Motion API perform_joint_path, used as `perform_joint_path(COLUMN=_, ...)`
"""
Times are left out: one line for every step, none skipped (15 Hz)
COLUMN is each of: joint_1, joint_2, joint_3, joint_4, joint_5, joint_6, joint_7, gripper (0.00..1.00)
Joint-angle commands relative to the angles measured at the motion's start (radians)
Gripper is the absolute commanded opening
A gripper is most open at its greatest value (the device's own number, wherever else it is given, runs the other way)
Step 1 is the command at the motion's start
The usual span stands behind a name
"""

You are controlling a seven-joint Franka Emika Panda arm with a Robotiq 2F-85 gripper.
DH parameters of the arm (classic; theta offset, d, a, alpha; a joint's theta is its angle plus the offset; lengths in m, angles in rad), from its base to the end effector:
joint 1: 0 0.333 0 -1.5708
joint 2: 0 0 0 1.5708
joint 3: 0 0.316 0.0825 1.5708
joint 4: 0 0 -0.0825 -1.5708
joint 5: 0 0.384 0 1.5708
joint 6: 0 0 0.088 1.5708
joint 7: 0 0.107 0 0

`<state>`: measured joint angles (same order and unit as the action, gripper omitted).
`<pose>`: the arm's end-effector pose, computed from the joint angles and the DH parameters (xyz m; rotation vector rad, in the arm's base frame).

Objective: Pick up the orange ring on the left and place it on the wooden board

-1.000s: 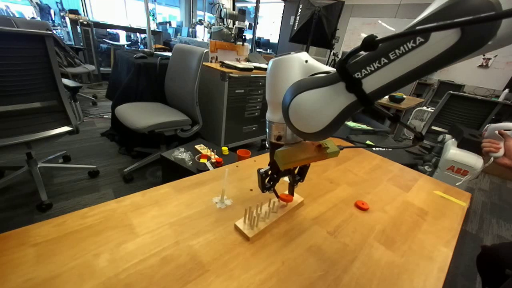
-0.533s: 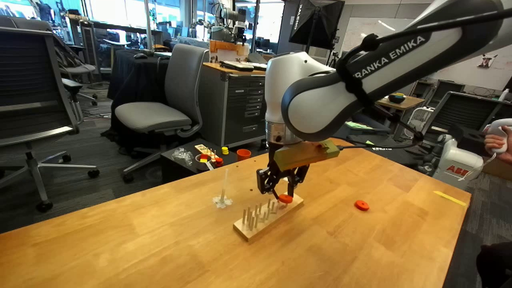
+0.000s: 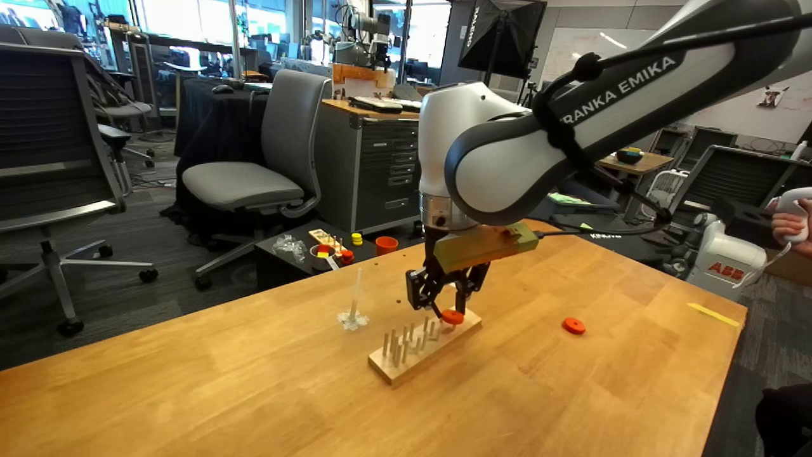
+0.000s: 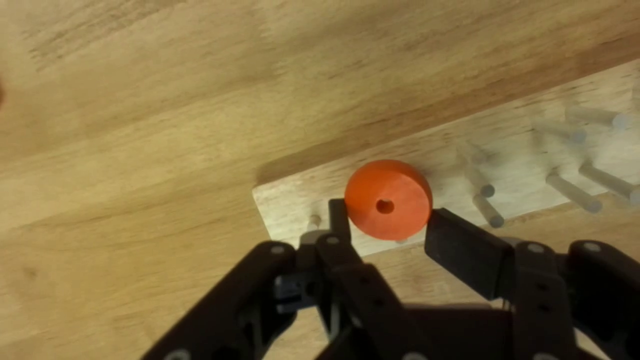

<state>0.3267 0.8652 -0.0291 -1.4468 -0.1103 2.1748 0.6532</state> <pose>0.6750 0.2062 0.1591 2.9512 -0.4128 -0.1074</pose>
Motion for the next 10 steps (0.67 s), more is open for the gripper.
perform_joint_path(joint_1=0.002, joint_2=0.004, joint_3=0.005, joint_4=0.027, joint_5=0.012, joint_6=-0.038, joint_7=-0.018, gripper=0.19)
perform_joint_path(joint_1=0.004, joint_2=0.003, joint_3=0.005, joint_4=0.026, joint_5=0.009, joint_6=-0.037, joint_7=-0.019, gripper=0.19)
perform_joint_path(joint_1=0.007, joint_2=0.000, joint_3=0.004, joint_4=0.022, joint_5=0.006, joint_6=-0.033, joint_7=-0.018, gripper=0.19)
perform_joint_path(joint_1=0.009, joint_2=-0.001, joint_3=0.004, joint_4=0.021, joint_5=0.005, joint_6=-0.032, joint_7=-0.018, gripper=0.19)
perform_joint_path(joint_1=0.012, joint_2=-0.003, joint_3=0.003, joint_4=0.020, joint_5=0.002, joint_6=-0.030, joint_7=-0.018, gripper=0.19)
perform_joint_path(joint_1=0.014, joint_2=-0.017, joint_3=0.006, joint_4=0.010, joint_5=0.007, joint_6=-0.031, joint_7=-0.014, gripper=0.19)
perform_joint_path(joint_1=0.015, joint_2=-0.037, joint_3=0.011, joint_4=0.000, joint_5=0.012, joint_6=-0.042, joint_7=-0.017, gripper=0.19)
perform_joint_path(joint_1=0.018, joint_2=-0.062, joint_3=0.012, joint_4=-0.011, joint_5=0.010, joint_6=-0.050, joint_7=-0.018, gripper=0.19)
perform_joint_path(joint_1=0.019, joint_2=-0.083, joint_3=0.014, joint_4=-0.018, joint_5=0.010, joint_6=-0.060, joint_7=-0.021, gripper=0.19)
perform_joint_path(joint_1=0.024, joint_2=-0.112, joint_3=0.013, joint_4=-0.025, joint_5=0.005, joint_6=-0.073, joint_7=-0.019, gripper=0.19)
